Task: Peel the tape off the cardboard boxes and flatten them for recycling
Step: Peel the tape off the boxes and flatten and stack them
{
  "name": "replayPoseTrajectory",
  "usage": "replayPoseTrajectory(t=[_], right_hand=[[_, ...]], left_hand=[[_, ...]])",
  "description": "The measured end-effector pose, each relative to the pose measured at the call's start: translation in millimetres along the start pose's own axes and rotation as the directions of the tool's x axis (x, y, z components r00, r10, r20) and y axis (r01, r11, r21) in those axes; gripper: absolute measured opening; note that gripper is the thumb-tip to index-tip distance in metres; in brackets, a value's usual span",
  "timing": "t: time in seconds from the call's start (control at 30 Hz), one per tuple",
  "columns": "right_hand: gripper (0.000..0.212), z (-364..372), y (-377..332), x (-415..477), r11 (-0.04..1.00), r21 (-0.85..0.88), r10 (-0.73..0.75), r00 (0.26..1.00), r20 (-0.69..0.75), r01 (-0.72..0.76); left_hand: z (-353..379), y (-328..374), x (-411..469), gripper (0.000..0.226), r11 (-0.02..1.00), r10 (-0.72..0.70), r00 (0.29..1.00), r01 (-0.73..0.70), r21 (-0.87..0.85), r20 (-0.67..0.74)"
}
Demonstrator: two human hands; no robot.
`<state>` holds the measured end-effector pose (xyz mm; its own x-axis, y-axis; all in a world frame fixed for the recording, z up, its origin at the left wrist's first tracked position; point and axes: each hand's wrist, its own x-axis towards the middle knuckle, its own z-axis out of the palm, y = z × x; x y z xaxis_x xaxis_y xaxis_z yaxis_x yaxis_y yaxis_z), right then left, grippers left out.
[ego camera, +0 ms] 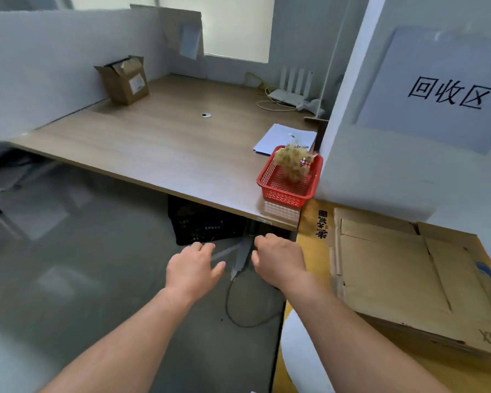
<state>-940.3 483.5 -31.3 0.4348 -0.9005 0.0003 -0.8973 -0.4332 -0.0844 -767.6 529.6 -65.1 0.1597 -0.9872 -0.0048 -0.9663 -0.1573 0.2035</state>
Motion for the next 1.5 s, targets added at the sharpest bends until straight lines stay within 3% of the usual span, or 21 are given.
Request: replayPoseTrajectory(t=[0.2, 0.5, 0.7, 1.03, 1.2, 1.33, 1.5], right_hand=[[0.023, 11.4, -86.2, 49.0, 0.994, 0.013, -0.111, 0.994, 0.007, 0.111], [0.021, 30.4, -183.1, 111.6, 0.961, 0.022, -0.277, 0.961, 0.029, 0.276], [0.022, 41.9, -207.2, 172.5, 0.938, 0.011, -0.347, 0.936, 0.056, 0.346], [0.021, 34.2, -232.2, 329.7, 0.888, 0.071, -0.458, 0.886, 0.072, 0.454], [0.023, 24.9, -231.3, 402.5, 0.878, 0.076, -0.477, 0.876, 0.07, 0.472], [0.013, 29.6, -238.9, 444.4, 0.874, 0.08, -0.485, 0.871, 0.084, 0.479], [0.024, 38.3, -260.3, 480.1, 0.852, 0.088, -0.522, 0.848, 0.092, 0.516]], left_hand=[[-14.8, -96.6, 4.5, 0.055, 0.99, -0.116, 0.992, 0.12, 0.074, -0.055], [-21.1, -205.8, 7.7, 0.047, 0.959, -0.277, 0.955, 0.281, 0.024, -0.109], [-26.8, -240.0, 41.4, 0.057, 0.921, -0.389, 0.915, 0.39, -0.008, -0.104], [-55.2, -292.5, 164.5, 0.057, 0.842, -0.534, 0.842, 0.538, 0.037, -0.07], [-70.7, -300.7, 229.0, 0.056, 0.82, -0.568, 0.82, 0.572, 0.04, -0.077], [-75.9, -312.8, 260.2, 0.057, 0.806, -0.588, 0.805, 0.592, 0.033, -0.081], [-79.1, -338.0, 290.0, 0.058, 0.793, -0.604, 0.793, 0.608, 0.037, -0.074]])
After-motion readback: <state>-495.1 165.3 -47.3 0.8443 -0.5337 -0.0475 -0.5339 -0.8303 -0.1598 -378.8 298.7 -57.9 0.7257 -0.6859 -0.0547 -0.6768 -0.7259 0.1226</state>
